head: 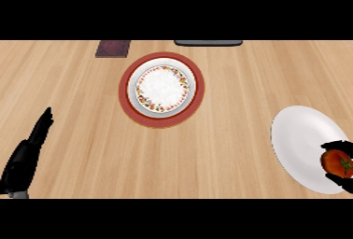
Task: Pick the tomato from the plate and place it in the plate
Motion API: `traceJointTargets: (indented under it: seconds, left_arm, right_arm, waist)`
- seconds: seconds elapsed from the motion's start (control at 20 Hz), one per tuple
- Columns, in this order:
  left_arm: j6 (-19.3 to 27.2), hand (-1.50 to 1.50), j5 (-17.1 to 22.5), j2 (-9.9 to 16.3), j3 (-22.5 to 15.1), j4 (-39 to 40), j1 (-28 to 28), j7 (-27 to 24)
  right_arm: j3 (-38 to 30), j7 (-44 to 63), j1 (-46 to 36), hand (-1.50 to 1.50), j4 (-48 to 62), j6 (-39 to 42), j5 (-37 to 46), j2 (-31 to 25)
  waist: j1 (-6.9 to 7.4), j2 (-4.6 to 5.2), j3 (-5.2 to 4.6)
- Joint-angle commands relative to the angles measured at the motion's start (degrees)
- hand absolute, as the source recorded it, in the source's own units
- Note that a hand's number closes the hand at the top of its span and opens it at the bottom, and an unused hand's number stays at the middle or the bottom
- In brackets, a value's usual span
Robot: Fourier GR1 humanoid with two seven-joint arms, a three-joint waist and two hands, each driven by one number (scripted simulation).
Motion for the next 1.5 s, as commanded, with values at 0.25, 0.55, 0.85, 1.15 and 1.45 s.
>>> traceJointTargets:
  seconds: [0.25,0.55,0.85,1.15,1.45]
  left_arm:
    - [-2.1,0.00,-0.9,-0.9,2.1,0.2,-1.5,0.4]
    - [-0.4,0.00,-2.5,-2.9,0.1,-3.3,2.4,0.9]
    - [-1.8,0.00,-1.4,-2.0,1.0,-1.5,1.9,-0.3]
    - [-0.3,0.00,-2.5,-2.7,1.1,-2.5,3.3,-0.5]
    - [-1.3,0.00,-1.9,-2.6,1.4,-0.7,0.9,1.0]
  right_arm:
    - [0.0,-8.2,-3.3,1.50,7.9,-2.8,3.7,-0.7]
    - [2.6,13.3,-8.0,1.50,-0.8,-17.6,10.4,5.7]
    - [9.6,35.1,-11.7,1.50,-8.0,-32.6,26.8,9.8]
    - [16.2,49.1,-10.9,1.50,-24.8,-37.9,37.2,16.0]
    - [22.7,51.9,-10.0,1.50,-44.6,-34.8,42.5,16.4]
  waist:
    - [-0.03,0.02,0.01]
    - [0.46,-0.27,-0.21]
    - [0.61,-0.41,-0.36]
    - [-0.67,-0.57,-0.17]
    - [-1.40,-0.55,-0.13]
